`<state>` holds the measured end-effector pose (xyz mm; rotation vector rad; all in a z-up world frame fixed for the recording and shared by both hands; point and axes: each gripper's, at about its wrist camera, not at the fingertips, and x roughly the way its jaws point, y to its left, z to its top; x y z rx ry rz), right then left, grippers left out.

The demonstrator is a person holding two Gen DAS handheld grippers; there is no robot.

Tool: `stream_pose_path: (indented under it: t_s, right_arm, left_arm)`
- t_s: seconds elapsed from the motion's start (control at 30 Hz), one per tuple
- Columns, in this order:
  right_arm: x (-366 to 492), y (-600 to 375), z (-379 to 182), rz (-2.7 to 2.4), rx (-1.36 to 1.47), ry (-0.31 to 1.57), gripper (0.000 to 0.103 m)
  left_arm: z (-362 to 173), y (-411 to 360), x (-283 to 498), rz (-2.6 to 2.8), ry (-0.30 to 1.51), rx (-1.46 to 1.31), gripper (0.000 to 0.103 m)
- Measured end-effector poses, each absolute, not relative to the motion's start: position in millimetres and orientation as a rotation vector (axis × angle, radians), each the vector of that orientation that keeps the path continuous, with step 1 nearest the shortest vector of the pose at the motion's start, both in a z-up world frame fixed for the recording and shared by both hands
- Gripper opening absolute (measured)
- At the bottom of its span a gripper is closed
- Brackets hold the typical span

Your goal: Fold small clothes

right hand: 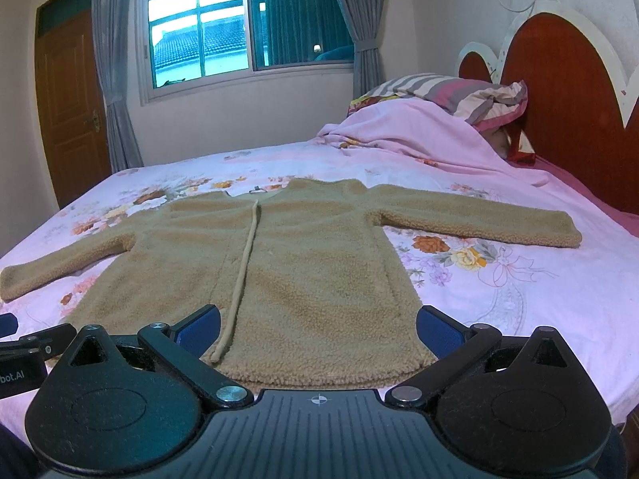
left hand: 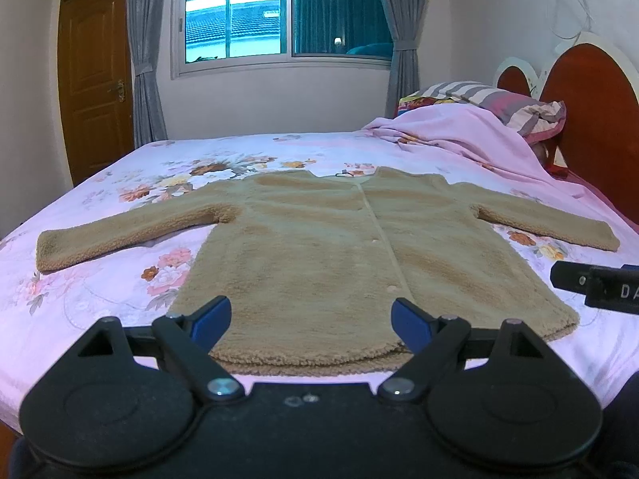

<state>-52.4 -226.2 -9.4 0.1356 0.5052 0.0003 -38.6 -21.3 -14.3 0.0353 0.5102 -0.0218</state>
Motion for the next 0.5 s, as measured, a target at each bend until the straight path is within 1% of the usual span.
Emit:
stream_pose_path:
  t_s: [0.33, 0.5]
  right_arm:
    - [-53, -228, -9, 0.000, 0.139, 0.500, 0.103]
    - [-46, -231, -6, -0.017, 0.115, 0.497, 0.103]
  left_arm:
    - [-16, -25, -38, -0.018, 0.512, 0.051, 0.088]
    - [-14, -5, -21, -0.029, 0.524, -0.021, 0.088]
